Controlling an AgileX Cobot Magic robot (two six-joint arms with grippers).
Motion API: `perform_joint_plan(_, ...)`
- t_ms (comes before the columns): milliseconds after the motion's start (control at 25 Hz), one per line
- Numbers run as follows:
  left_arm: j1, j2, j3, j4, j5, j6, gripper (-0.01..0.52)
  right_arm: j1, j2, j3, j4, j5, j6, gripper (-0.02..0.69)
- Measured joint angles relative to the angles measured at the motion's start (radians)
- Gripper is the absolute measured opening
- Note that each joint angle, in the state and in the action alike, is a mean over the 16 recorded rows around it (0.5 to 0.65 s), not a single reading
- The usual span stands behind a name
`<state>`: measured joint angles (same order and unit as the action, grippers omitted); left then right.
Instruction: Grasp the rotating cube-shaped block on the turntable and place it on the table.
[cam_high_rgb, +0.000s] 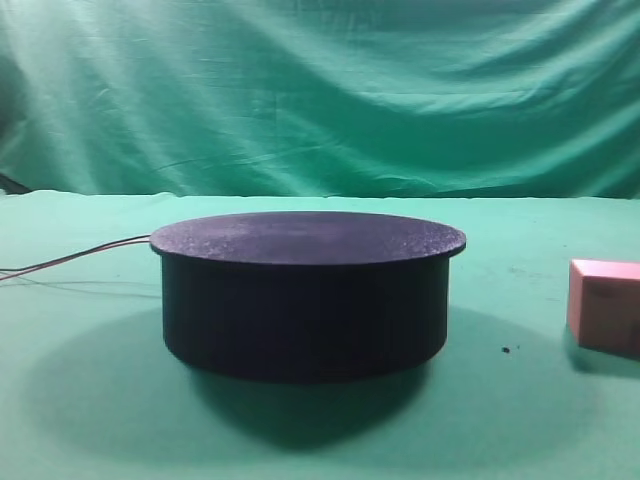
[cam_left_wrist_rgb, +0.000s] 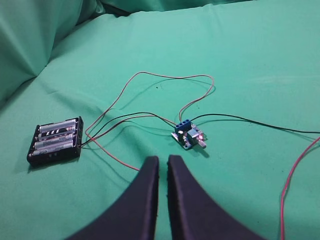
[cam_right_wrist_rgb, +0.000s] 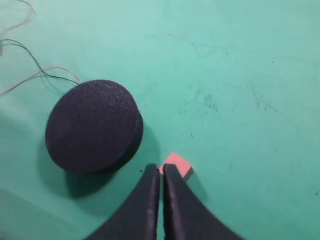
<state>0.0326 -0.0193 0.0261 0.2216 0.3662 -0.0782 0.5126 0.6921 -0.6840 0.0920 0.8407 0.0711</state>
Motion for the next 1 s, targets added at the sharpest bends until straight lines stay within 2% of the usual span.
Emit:
perform_joint_plan(320,0.0,0.0,0.0,0.0,0.0,0.0,0.0,-0.087,-0.124,0.096,-0.065,-0.134,-0.066,0.0)
perform_joint_plan(760,0.0,0.0,0.0,0.0,0.0,0.0,0.0,-0.308,-0.488,0.509,-0.097,-0.497,-0.089,0.0)
perform_joint_plan(1000,0.0,0.0,0.0,0.0,0.0,0.0,0.0,-0.353,-0.637,0.666,-0.097,-0.543,-0.09,0.008)
